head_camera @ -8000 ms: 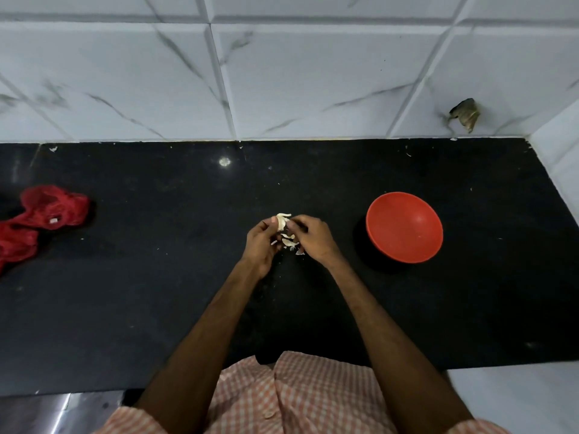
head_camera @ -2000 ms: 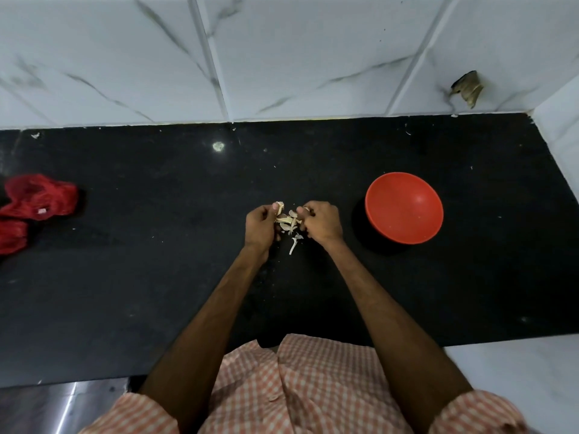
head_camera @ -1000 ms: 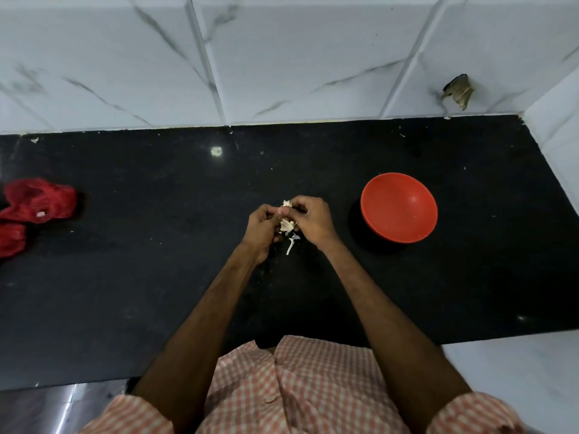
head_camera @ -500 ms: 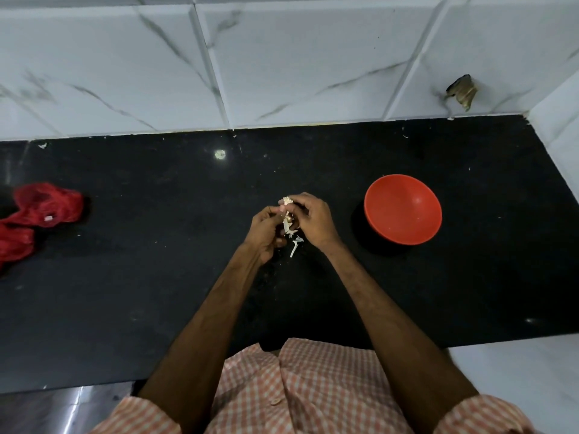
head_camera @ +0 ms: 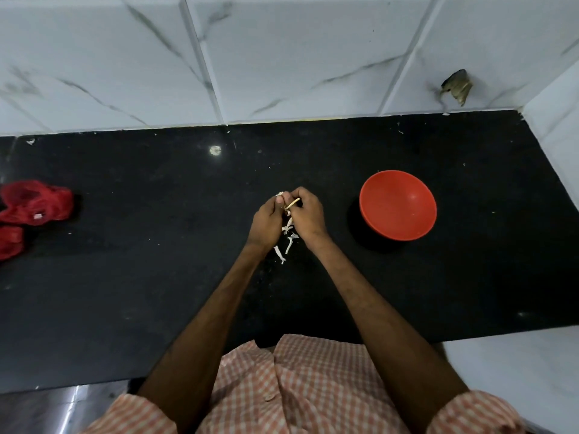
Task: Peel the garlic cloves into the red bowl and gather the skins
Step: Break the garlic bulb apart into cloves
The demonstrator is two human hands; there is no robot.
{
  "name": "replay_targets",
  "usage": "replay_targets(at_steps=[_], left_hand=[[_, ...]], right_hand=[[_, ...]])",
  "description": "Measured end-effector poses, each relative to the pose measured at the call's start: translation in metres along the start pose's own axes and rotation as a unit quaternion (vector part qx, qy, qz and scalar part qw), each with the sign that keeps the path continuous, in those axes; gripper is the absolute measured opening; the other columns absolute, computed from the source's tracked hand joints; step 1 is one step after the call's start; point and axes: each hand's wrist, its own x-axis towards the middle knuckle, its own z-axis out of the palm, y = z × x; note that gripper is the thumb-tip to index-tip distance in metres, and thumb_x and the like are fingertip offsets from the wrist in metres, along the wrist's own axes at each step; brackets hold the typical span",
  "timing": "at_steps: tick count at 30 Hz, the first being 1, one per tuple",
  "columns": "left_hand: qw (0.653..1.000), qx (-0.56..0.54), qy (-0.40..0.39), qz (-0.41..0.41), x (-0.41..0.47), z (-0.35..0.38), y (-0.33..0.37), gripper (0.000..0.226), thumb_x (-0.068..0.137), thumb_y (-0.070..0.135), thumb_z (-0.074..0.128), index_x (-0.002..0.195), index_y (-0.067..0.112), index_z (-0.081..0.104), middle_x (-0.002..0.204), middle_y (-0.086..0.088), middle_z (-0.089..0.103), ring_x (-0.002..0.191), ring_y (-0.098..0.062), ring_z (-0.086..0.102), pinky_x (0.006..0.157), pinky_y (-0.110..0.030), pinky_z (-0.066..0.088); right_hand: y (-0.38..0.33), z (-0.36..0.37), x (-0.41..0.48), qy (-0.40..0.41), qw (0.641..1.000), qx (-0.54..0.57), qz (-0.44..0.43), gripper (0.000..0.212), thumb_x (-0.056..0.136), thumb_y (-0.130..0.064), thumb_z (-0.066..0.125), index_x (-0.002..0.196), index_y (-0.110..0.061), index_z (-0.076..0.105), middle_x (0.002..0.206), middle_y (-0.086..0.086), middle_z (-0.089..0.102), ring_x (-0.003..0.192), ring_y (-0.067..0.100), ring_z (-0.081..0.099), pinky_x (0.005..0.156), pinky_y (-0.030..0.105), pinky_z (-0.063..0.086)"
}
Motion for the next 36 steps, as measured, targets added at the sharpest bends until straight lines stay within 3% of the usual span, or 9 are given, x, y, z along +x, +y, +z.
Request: replay_targets(at_steps=[4, 7, 12, 16, 19, 22, 26, 32, 36], left_hand=[[0.998, -0.06, 0.011, -0.005, -0.001, 0.004, 0.0, 0.035, 0.108, 0.032, 0.035, 0.106, 0.02, 0.069, 0.099, -0.006, 0.072, 0.099, -0.023, 0.069, 0.091, -0.044, 0.056], [0.995, -0.1, 0.007, -0.017, -0.002, 0.005, 0.005, 0.036, 0.109, 0.028, 0.035, 0.103, 0.014, 0.067, 0.09, -0.003, 0.07, 0.09, -0.016, 0.07, 0.085, -0.038, 0.057], [0.987, -0.157, -0.026, -0.024, -0.01, 0.004, 0.015, 0.036, 0.109, 0.025, 0.033, 0.104, 0.006, 0.063, 0.068, 0.009, 0.057, 0.054, 0.002, 0.056, 0.054, -0.014, 0.045], [0.985, -0.157, -0.056, -0.044, -0.008, -0.003, 0.015, 0.039, 0.109, 0.036, 0.033, 0.083, 0.017, 0.054, 0.059, 0.006, 0.041, 0.045, -0.003, 0.033, 0.036, -0.017, 0.024], [0.986, -0.15, -0.057, -0.039, -0.008, -0.006, 0.016, 0.042, 0.109, 0.035, 0.032, 0.076, 0.016, 0.05, 0.059, 0.003, 0.04, 0.041, -0.002, 0.031, 0.036, -0.015, 0.024], [0.987, -0.151, -0.051, -0.027, -0.012, -0.008, 0.017, 0.042, 0.11, 0.028, 0.031, 0.075, 0.013, 0.05, 0.059, 0.003, 0.041, 0.037, 0.0, 0.035, 0.038, -0.009, 0.028], [0.988, -0.149, -0.044, -0.022, -0.014, -0.008, 0.013, 0.043, 0.109, 0.027, 0.035, 0.072, 0.012, 0.052, 0.048, 0.014, 0.047, 0.039, 0.001, 0.039, 0.042, -0.008, 0.031], [0.989, -0.137, -0.044, -0.032, -0.012, -0.008, 0.007, 0.041, 0.107, 0.032, 0.041, 0.073, 0.013, 0.056, 0.05, 0.013, 0.046, 0.042, 0.0, 0.035, 0.041, -0.014, 0.028], [0.987, -0.14, -0.052, -0.065, -0.014, -0.008, 0.01, 0.038, 0.108, 0.027, 0.039, 0.081, 0.013, 0.061, 0.058, 0.01, 0.052, 0.039, 0.001, 0.039, 0.038, -0.013, 0.029]], right_hand=[[-0.003, 0.002, -0.004, 0.01, 0.999, 0.029, -0.01, 0.017, 0.099, -0.016, 0.06, 0.083, -0.01, 0.057, 0.079, -0.004, 0.059, 0.072, 0.0, 0.055, 0.063, 0.015, 0.044], [-0.002, 0.0, -0.007, 0.017, 0.998, 0.055, -0.024, 0.016, 0.098, -0.012, 0.061, 0.083, -0.006, 0.056, 0.077, -0.004, 0.058, 0.068, -0.005, 0.055, 0.063, 0.015, 0.045], [0.004, -0.007, -0.006, 0.009, 0.996, 0.084, -0.035, 0.018, 0.098, -0.009, 0.059, 0.08, -0.014, 0.058, 0.082, 0.006, 0.063, 0.077, 0.014, 0.061, 0.07, 0.038, 0.054], [0.007, -0.013, 0.0, -0.021, 0.994, 0.107, 0.003, 0.017, 0.1, -0.017, 0.059, 0.083, -0.017, 0.064, 0.082, 0.003, 0.069, 0.078, 0.017, 0.065, 0.078, 0.043, 0.056], [0.012, -0.02, 0.003, -0.019, 0.997, 0.071, 0.003, 0.013, 0.099, -0.018, 0.061, 0.089, -0.013, 0.068, 0.083, 0.003, 0.07, 0.079, 0.012, 0.066, 0.078, 0.034, 0.055], [0.021, -0.027, 0.003, -0.022, 1.0, -0.01, -0.014, 0.007, 0.095, -0.013, 0.065, 0.097, -0.012, 0.071, 0.088, -0.006, 0.071, 0.08, 0.0, 0.064, 0.075, 0.015, 0.049], [0.02, -0.031, 0.003, -0.036, 0.995, -0.076, -0.045, 0.016, 0.097, -0.015, 0.063, 0.108, -0.011, 0.074, 0.094, -0.006, 0.073, 0.086, -0.001, 0.065, 0.075, 0.004, 0.044], [0.008, -0.019, -0.002, -0.059, 0.997, 0.031, -0.028, 0.012, 0.093, -0.028, 0.07, 0.099, -0.019, 0.074, 0.092, -0.003, 0.075, 0.089, 0.012, 0.071, 0.087, 0.035, 0.057], [0.009, -0.015, -0.002, -0.039, 0.998, 0.032, -0.021, 0.019, 0.085, -0.029, 0.078, 0.094, -0.013, 0.074, 0.092, 0.002, 0.074, 0.09, 0.018, 0.071, 0.087, 0.044, 0.058]])
